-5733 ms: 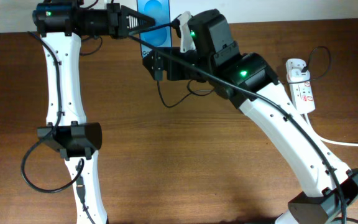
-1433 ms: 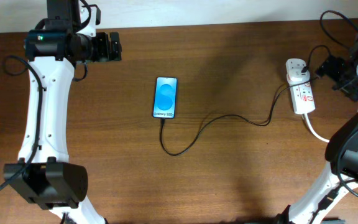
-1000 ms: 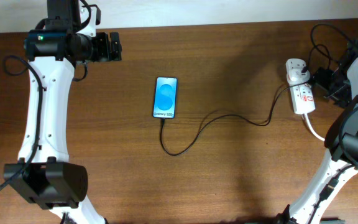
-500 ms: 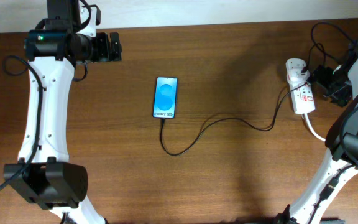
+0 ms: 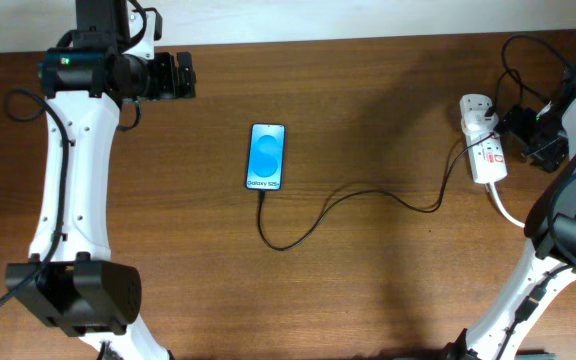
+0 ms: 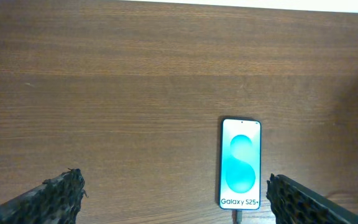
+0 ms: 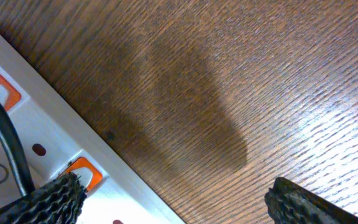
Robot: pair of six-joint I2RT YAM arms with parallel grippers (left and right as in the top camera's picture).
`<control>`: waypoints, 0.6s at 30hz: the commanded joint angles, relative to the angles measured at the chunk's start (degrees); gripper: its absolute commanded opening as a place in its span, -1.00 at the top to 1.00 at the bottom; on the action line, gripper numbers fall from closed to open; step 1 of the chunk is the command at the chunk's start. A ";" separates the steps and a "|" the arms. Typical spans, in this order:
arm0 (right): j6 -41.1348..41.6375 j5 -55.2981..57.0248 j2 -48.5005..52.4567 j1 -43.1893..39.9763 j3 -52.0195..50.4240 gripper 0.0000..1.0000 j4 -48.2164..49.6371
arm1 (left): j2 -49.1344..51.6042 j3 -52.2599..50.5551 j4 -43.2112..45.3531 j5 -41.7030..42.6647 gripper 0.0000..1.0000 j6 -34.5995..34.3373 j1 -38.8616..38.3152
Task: Plug charger to phone and switch on socket
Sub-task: 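Move the right gripper over the power strip's orange switch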
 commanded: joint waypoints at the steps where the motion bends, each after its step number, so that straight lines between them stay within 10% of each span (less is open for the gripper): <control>1: -1.07 -3.78 0.96 0.76 0.66 -0.97 -0.26 | 0.50 -0.20 -0.13 -0.44 -0.99 0.31 0.04; 18: 1.40 -6.99 2.36 1.40 0.68 -0.97 2.08 | 0.50 -0.20 -0.13 -0.44 -0.99 0.31 0.04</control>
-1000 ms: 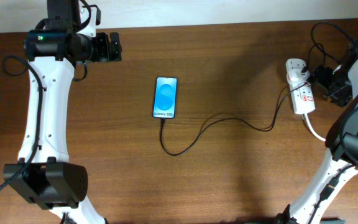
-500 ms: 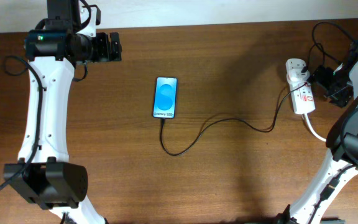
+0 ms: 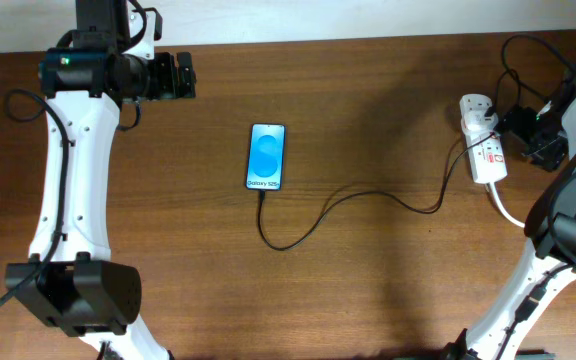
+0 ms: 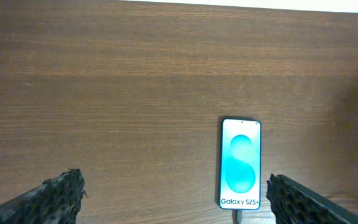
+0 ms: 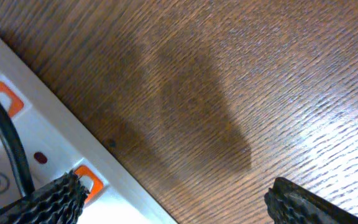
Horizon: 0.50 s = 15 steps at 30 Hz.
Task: Plug charger to phone and switch on socket
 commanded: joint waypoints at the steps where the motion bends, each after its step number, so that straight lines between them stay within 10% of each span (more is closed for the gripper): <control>1: 1.49 -7.61 1.95 1.53 0.66 -0.97 1.09 | 0.50 -0.20 -0.11 -0.42 -0.99 0.31 0.04; 15: -1.92 -14.38 1.95 1.57 0.66 -0.97 0.24 | 0.50 -0.20 -0.11 -0.42 -0.99 0.31 0.04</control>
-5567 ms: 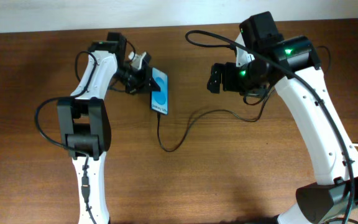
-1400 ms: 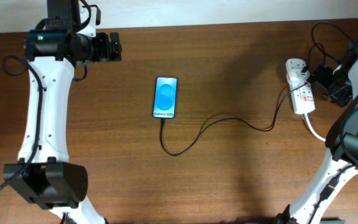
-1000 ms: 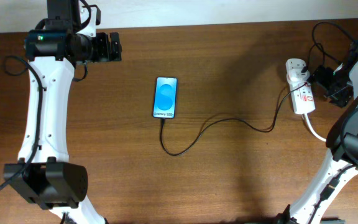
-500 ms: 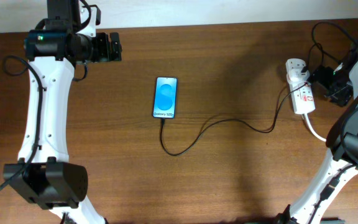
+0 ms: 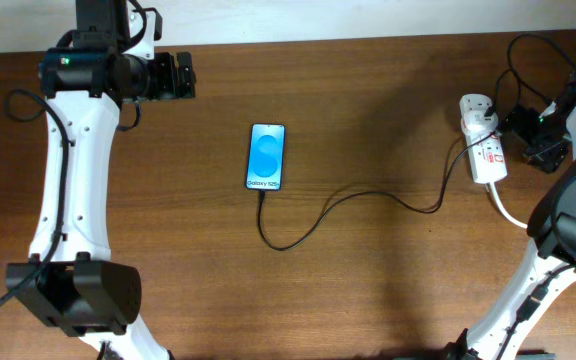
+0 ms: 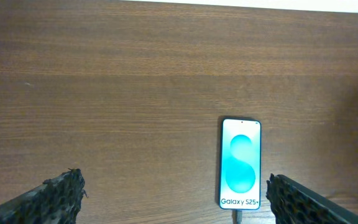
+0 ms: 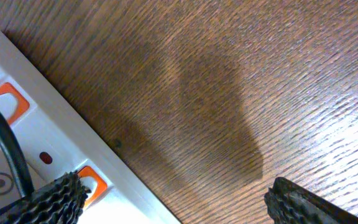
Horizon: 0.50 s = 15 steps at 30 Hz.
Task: Plug charger to phone and switch on socket
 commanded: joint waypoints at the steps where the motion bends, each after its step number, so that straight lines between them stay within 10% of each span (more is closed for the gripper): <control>1: -2.10 -10.51 1.49 2.71 0.66 -0.97 0.00 | 0.50 -0.20 -0.13 -0.44 -0.99 0.31 0.04; 15: -4.68 -8.74 1.51 5.25 0.66 -0.97 -0.70 | 0.50 -0.20 -0.13 -0.44 -0.99 0.31 0.04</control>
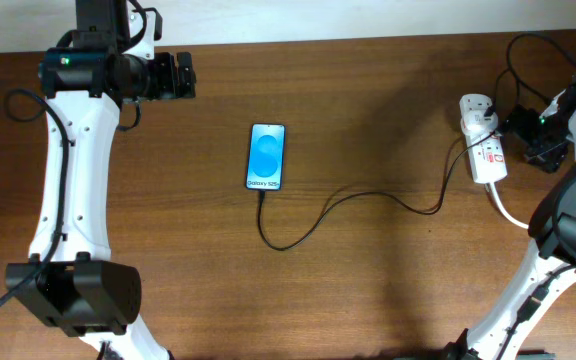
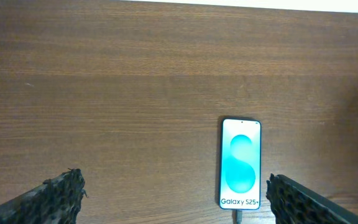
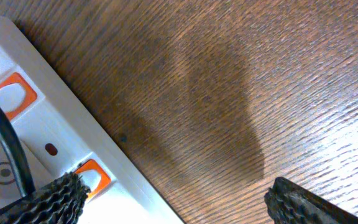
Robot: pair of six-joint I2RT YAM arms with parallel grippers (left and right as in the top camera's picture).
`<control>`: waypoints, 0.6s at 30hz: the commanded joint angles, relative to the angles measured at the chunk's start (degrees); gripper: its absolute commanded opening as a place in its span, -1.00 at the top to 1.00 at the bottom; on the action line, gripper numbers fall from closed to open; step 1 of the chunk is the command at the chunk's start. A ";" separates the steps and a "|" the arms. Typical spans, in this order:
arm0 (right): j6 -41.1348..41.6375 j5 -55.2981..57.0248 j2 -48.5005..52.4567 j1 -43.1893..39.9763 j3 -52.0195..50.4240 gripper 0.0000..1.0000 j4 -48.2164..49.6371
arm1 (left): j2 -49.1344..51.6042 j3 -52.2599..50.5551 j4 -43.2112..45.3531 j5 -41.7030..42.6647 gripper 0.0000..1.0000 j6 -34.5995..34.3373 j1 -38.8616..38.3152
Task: Plug charger to phone and switch on socket
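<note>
The phone (image 1: 266, 157) lies face up mid-table with its screen lit, and shows again as the phone (image 2: 241, 163) in the left wrist view. A black cable (image 1: 368, 195) enters its bottom end and runs right to the white power strip (image 1: 486, 155), which carries a white charger plug (image 1: 475, 110). My right gripper (image 1: 520, 128) is open just right of the strip. Its left fingertip (image 3: 58, 199) sits by an orange switch (image 3: 93, 176) on the strip (image 3: 36, 130). My left gripper (image 1: 190, 77) hovers open at the far left, well away from the phone.
Dark wooden table (image 1: 388, 290). Black wires (image 1: 518, 60) trail at the far right behind the strip, and a white lead (image 1: 508, 212) leaves the strip toward the front. A second orange switch (image 3: 14, 93) and a small red dot (image 3: 50, 149) show on the strip.
My right gripper has shifted slightly, so a bit more of the strip and its upper orange switch show in its view. Phone, cable and left arm are unchanged.
Throughout, the phone lay lit with the cable in it and my left gripper stayed open at the far left. My right gripper was open at the strip's right edge by the orange switches, and has drifted slightly from moment to moment.
</note>
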 commanded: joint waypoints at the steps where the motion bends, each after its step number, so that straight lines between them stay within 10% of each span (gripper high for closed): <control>1: -2.01 -7.19 1.51 5.70 0.66 -0.97 -0.42 | 0.50 -0.20 -0.11 -0.44 -0.99 0.31 0.04; 18: -5.49 -9.97 1.51 8.70 0.66 -0.97 -0.94 | 0.50 -0.20 -0.11 -0.44 -0.99 0.31 0.04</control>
